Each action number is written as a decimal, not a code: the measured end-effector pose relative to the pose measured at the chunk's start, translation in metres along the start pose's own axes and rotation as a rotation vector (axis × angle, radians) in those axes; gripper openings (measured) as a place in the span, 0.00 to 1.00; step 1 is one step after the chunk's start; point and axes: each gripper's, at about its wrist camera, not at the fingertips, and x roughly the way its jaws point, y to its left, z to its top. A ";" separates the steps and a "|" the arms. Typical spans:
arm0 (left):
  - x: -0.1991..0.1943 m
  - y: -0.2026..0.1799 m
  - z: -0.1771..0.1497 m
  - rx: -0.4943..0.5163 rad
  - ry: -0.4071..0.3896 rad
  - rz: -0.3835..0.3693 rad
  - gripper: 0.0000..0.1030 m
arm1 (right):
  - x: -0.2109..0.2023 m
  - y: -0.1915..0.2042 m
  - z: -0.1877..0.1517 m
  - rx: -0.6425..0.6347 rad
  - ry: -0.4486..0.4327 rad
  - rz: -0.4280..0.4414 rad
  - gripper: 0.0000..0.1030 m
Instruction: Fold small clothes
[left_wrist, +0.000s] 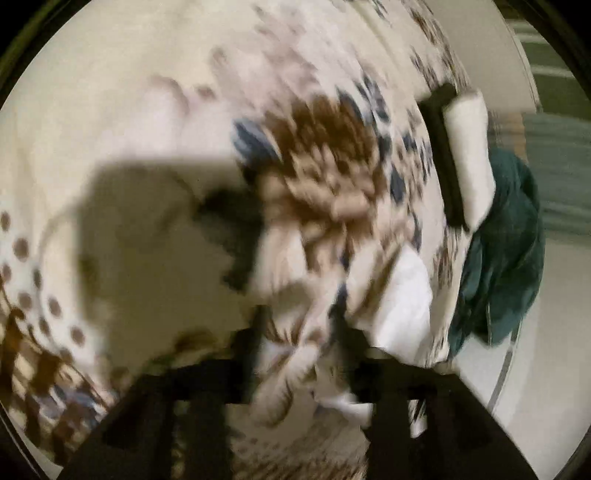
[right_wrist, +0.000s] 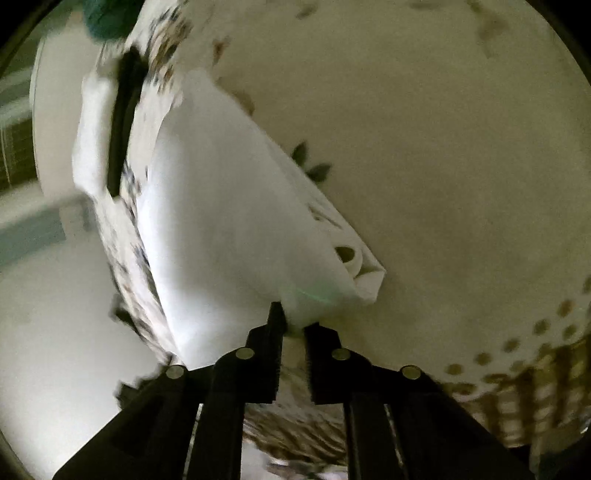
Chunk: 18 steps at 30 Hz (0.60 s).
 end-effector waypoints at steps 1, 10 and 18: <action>0.005 -0.009 -0.004 0.035 0.025 -0.011 0.68 | -0.006 0.004 -0.001 -0.039 0.000 -0.038 0.43; 0.123 -0.078 -0.008 0.244 0.305 -0.122 0.68 | -0.018 0.001 0.057 -0.116 -0.014 0.041 0.71; 0.129 -0.112 -0.018 0.389 0.285 -0.120 0.15 | 0.040 0.016 0.086 -0.107 0.132 0.227 0.15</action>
